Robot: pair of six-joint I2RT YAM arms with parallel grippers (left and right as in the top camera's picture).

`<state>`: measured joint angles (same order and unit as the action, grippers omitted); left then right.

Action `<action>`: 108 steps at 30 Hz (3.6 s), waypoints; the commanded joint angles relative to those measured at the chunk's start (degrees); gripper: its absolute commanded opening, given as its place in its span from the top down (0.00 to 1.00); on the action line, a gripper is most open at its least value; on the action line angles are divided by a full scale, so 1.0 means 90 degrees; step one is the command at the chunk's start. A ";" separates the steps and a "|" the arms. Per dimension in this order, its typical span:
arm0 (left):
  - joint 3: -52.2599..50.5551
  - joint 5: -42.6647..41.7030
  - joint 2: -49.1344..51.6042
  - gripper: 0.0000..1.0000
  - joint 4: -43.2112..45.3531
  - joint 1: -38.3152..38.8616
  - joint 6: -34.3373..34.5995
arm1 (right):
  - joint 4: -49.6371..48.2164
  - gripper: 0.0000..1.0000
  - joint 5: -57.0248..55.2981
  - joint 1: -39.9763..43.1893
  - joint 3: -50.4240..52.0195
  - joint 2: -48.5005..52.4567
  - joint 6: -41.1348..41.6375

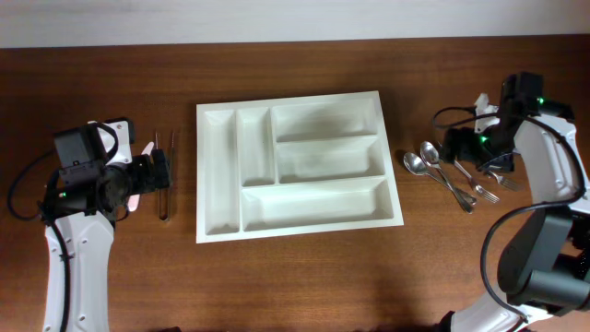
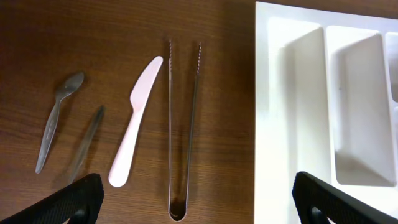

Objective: Pack container
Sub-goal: 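Move the right gripper over the metal spoons right of the tray, then lower the right gripper and grasp a metal spoon by its handle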

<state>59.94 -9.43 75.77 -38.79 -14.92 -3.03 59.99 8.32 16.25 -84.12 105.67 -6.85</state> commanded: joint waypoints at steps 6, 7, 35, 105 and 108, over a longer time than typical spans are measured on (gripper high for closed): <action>0.0141 0.0049 0.0034 0.01 -0.0015 -0.0029 -0.0100 | 0.0248 0.28 -0.0563 -0.0223 -0.0143 0.0148 -0.0784; 0.0141 0.0049 0.0034 0.01 -0.0015 -0.0029 -0.0100 | 0.0267 0.28 -0.0636 -0.0301 -0.0143 0.0185 -0.0874; 0.0141 0.0049 0.0034 0.01 -0.0015 -0.0029 -0.0100 | -0.0185 0.38 -0.0979 -0.1054 -0.0143 0.1447 -0.1596; 0.0141 0.0049 0.0034 0.01 -0.0015 -0.0029 -0.0100 | -0.0070 0.68 -0.0663 -0.0848 -0.0141 0.1887 -0.1404; 0.0141 0.0049 0.0034 0.01 -0.0015 -0.0029 -0.0100 | -0.0070 0.77 -0.0665 -0.0852 -0.0141 0.1887 -0.1350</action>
<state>59.94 -9.41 75.77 -38.83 -14.92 -3.03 59.31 1.34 9.04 -85.71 121.56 -19.46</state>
